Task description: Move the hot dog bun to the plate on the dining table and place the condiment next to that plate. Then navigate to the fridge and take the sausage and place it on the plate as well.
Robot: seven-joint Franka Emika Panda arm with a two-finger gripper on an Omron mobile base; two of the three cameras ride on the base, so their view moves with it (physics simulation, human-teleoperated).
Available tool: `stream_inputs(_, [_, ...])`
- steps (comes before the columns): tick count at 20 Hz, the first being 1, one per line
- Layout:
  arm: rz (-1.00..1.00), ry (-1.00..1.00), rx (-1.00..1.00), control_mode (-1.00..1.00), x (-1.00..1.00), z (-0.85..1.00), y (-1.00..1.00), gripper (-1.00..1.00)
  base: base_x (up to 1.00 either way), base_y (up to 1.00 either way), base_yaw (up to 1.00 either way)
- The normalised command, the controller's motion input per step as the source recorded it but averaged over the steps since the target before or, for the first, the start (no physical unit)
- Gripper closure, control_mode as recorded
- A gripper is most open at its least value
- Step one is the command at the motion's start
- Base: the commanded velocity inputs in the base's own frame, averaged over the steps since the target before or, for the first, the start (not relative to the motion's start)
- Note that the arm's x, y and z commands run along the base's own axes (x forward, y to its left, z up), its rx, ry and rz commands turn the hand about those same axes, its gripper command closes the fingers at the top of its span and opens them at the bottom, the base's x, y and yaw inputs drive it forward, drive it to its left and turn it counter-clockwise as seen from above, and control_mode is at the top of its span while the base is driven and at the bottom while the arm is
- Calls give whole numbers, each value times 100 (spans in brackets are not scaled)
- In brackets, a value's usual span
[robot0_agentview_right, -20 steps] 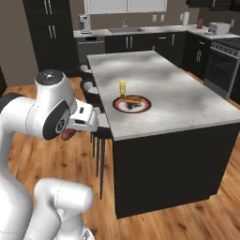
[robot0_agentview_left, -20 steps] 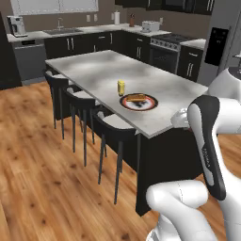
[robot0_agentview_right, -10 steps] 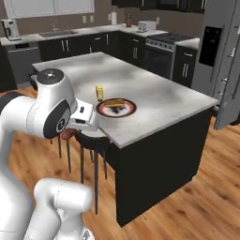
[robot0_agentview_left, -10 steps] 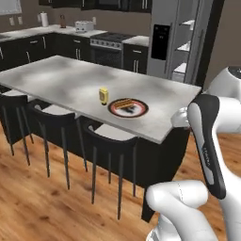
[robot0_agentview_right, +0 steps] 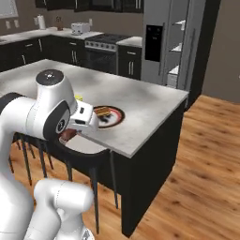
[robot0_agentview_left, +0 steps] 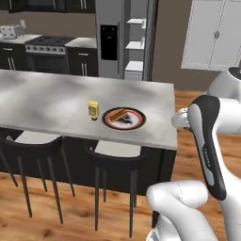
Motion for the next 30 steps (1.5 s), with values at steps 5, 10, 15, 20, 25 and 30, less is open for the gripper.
stream_inputs(5, [0, 0, 0, 100, 0, 0, 0, 100, 56, 99, -58])
stream_inputs(10, [0, 0, 0, 100, 0, 0, 0, 100, 65, 96, -57])
stream_inputs(15, [0, 0, 0, 100, 0, 0, 0, 100, 98, 43, -49])
stream_inputs(20, [-29, 1, 0, -100, 100, -31, 11, 100, 0, 0, 0])
stream_inputs(25, [-11, 0, 0, -100, 85, -77, 0, 100, 0, 0, 0])
stream_inputs(30, [-5, 0, 4, -100, 60, -99, 0, 100, 0, 0, 0])
